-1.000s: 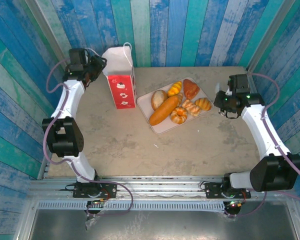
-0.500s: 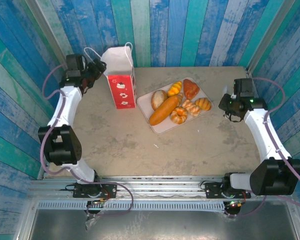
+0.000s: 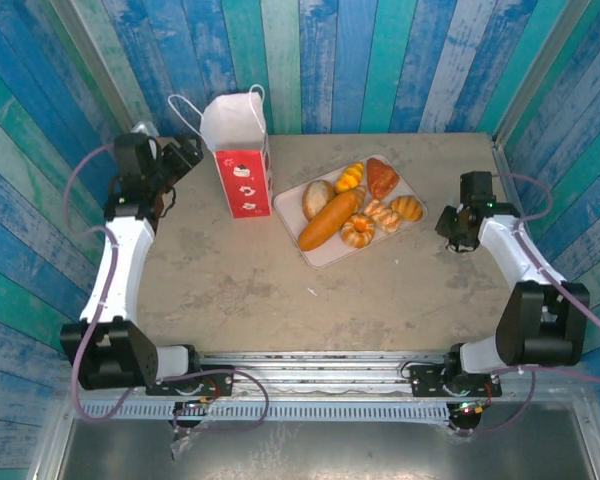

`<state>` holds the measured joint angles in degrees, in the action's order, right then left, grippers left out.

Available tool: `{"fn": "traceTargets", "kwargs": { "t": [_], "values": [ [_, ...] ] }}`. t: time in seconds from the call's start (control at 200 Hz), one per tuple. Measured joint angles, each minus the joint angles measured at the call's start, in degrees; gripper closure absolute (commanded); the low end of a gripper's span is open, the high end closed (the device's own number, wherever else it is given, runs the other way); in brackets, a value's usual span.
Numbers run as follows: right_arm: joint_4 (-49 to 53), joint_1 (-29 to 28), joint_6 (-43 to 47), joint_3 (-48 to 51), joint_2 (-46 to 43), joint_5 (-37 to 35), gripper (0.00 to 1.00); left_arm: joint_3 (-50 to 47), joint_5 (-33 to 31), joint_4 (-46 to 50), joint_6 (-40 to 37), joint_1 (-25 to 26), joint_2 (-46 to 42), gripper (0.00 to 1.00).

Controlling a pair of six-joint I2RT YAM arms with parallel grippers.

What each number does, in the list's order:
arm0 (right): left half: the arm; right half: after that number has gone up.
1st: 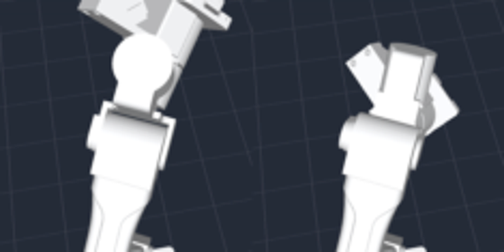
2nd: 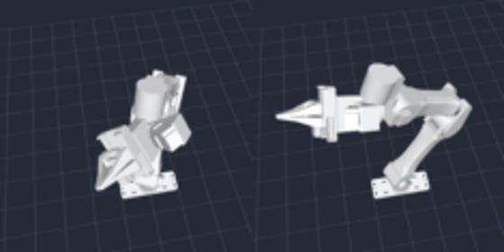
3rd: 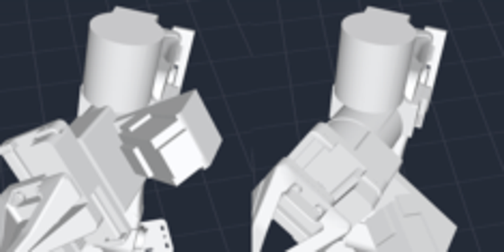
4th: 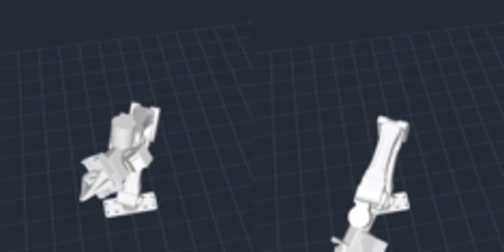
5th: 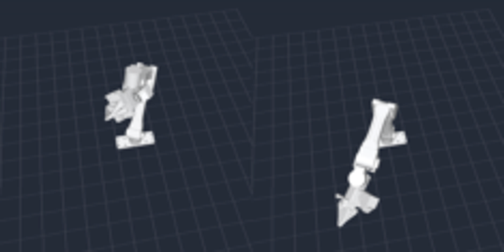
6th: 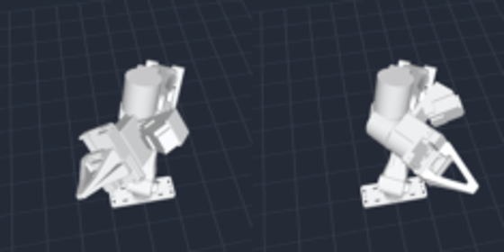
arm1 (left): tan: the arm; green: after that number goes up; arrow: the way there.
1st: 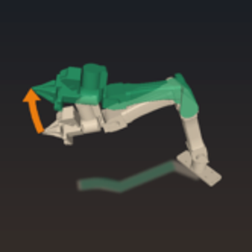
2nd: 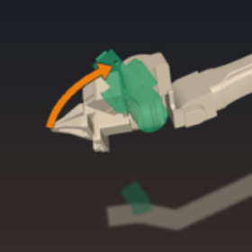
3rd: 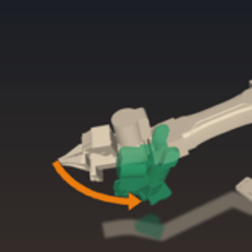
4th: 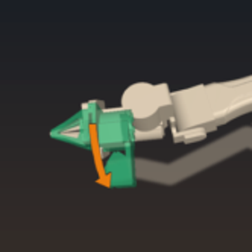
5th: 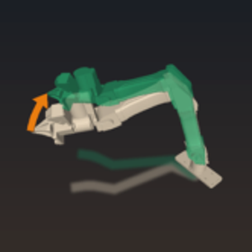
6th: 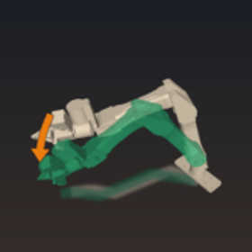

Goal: Take the fake bread out of the paper bag

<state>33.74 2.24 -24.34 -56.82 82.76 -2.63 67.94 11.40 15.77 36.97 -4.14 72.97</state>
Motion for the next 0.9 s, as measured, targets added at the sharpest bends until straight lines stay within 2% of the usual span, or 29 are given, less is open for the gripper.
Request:
{"fn": "traceTargets", "kwargs": {
  "t": [0.295, 0.461, 0.896],
  "values": [
    [-3.1, 0.2, 0.4, 2.3, 7.6, 2.9, 0.64, -10.9, -8.5, -7.4, -0.2, 0.0, -6.3, 0.06],
    [-4.7, 0.2, -0.3, 5.0, 8.5, 3.8, 0.56, -15.7, -13.7, -9.0, -0.2, 0.0, -6.6, 0.06],
    [-4.6, 0.2, -1.7, 7.7, 8.9, 4.3, 0.43, -17.6, -19.1, -11.5, -0.1, 0.0, -6.6, 0.06]
  ]
}}
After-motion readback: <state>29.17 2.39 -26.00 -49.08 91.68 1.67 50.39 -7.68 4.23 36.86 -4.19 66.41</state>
